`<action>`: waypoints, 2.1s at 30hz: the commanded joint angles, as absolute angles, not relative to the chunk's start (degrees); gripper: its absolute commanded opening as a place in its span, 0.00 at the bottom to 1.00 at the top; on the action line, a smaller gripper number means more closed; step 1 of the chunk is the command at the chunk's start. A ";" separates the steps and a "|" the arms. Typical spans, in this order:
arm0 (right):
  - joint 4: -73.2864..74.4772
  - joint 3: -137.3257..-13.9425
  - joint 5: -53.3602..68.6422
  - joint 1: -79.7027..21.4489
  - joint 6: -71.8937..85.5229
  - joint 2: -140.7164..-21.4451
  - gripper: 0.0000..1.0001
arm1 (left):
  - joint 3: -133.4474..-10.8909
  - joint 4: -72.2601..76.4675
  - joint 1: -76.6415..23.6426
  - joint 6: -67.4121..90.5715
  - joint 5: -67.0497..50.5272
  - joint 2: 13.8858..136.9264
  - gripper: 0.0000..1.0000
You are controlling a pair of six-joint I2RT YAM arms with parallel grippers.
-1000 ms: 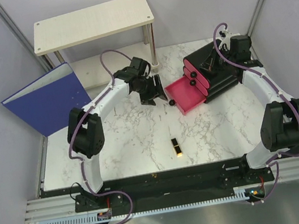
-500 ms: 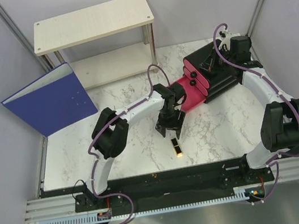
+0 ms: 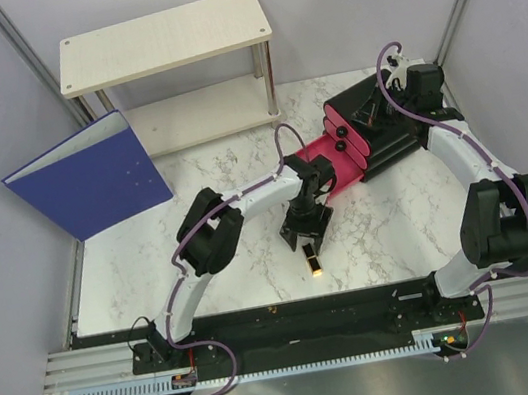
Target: Organize the makeup
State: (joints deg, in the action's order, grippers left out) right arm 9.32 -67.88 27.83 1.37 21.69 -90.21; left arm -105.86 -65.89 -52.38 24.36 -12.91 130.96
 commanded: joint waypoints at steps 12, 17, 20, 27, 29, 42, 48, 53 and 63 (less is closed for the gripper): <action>29.97 -61.26 23.20 1.23 18.81 -97.47 0.00 | -105.03 -64.69 -53.70 21.27 -11.07 130.17 0.02; 29.97 -61.35 23.55 1.32 18.81 -97.65 0.00 | -103.53 -63.90 -53.70 21.27 -9.67 128.41 0.02; 29.97 -61.44 23.64 1.23 18.90 -97.73 0.00 | -105.55 -63.81 -53.61 21.27 -8.18 127.18 0.02; 29.88 -61.17 23.73 1.23 18.98 -97.47 0.00 | -114.60 -64.07 -52.30 20.57 -4.83 126.74 0.02; 29.80 -61.17 23.82 1.14 18.90 -97.56 0.00 | -118.73 -64.07 -50.89 20.30 -5.10 127.53 0.02; 29.27 -60.82 23.64 0.88 19.07 -98.26 0.00 | -130.69 -53.37 -39.04 28.90 -17.56 130.51 0.02; 29.01 -60.47 23.47 0.70 18.98 -98.70 0.00 | -135.52 -48.52 -36.13 34.26 -23.01 135.60 0.02; 29.09 -60.47 23.38 0.44 19.07 -98.79 0.00 | -135.35 -41.84 -34.89 39.55 -27.33 138.51 0.02; 29.09 -60.47 22.94 0.26 19.16 -98.88 0.00 | -133.51 -39.03 -34.81 42.10 -26.19 141.24 0.32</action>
State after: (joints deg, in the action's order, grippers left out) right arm 6.46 -67.57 29.95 0.86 22.76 -91.61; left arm -132.94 -42.70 -34.85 39.05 -24.73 141.03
